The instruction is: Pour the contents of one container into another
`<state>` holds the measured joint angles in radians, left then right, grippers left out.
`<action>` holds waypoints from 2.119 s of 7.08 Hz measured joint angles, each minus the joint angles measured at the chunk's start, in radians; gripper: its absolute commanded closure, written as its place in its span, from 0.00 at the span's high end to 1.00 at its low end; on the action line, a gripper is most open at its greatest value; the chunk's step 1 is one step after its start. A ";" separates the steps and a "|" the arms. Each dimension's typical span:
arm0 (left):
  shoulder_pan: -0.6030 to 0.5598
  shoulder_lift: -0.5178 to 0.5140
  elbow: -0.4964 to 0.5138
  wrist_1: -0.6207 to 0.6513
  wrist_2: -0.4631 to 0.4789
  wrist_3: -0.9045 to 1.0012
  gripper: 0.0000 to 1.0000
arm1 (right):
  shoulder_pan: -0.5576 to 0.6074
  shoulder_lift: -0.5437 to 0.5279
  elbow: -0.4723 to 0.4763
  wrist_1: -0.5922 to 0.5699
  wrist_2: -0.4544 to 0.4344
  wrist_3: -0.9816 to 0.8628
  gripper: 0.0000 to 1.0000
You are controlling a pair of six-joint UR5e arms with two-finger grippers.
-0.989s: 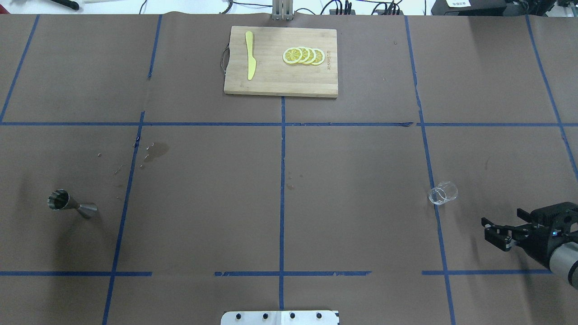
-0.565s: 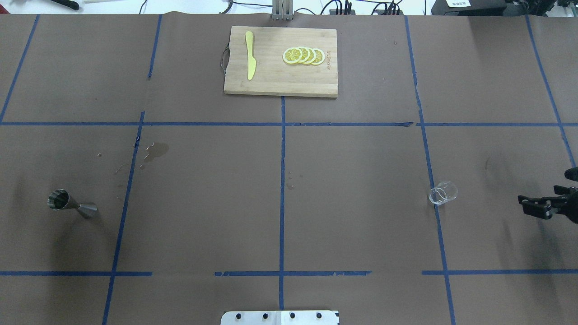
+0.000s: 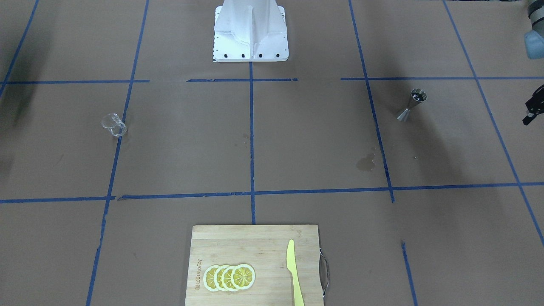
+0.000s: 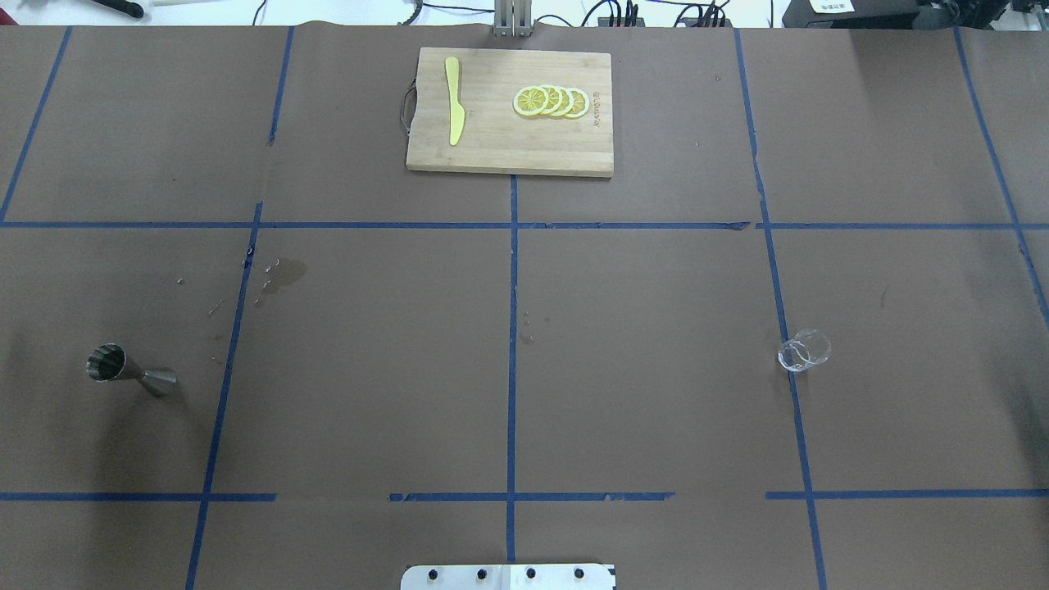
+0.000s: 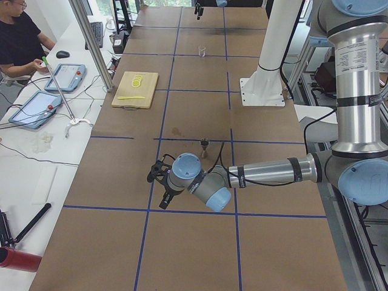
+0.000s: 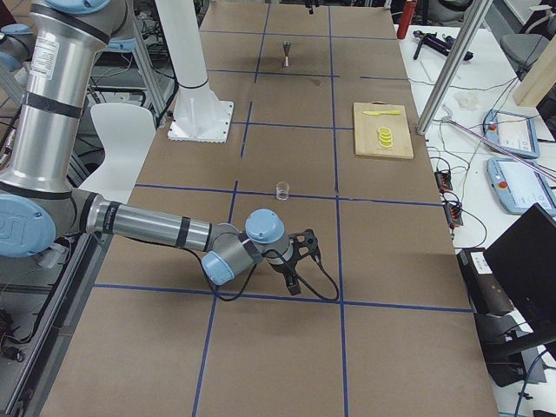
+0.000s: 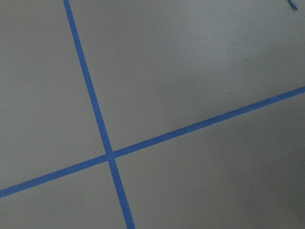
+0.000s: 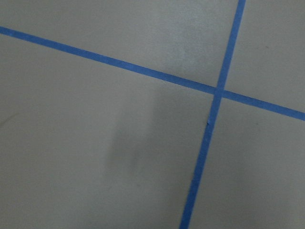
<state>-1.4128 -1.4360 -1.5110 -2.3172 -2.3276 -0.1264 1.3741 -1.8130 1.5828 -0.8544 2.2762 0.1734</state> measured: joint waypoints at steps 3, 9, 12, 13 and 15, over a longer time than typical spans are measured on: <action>-0.037 -0.007 -0.155 0.455 -0.032 0.089 1.00 | 0.170 0.084 0.020 -0.405 0.129 -0.294 1.00; -0.071 0.044 -0.211 0.510 -0.070 0.222 1.00 | 0.136 0.174 0.188 -0.855 0.101 -0.309 1.00; -0.122 0.004 -0.227 0.611 -0.166 0.175 1.00 | 0.133 0.168 0.186 -0.847 0.107 -0.306 1.00; -0.125 -0.007 -0.223 0.619 -0.110 0.169 1.00 | 0.133 0.167 0.184 -0.847 0.107 -0.306 1.00; -0.126 -0.035 -0.203 0.621 -0.053 0.167 1.00 | 0.131 0.170 0.176 -0.846 0.106 -0.307 1.00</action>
<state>-1.5390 -1.4713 -1.7141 -1.6966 -2.3805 0.0406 1.5054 -1.6426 1.7585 -1.7009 2.3818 -0.1332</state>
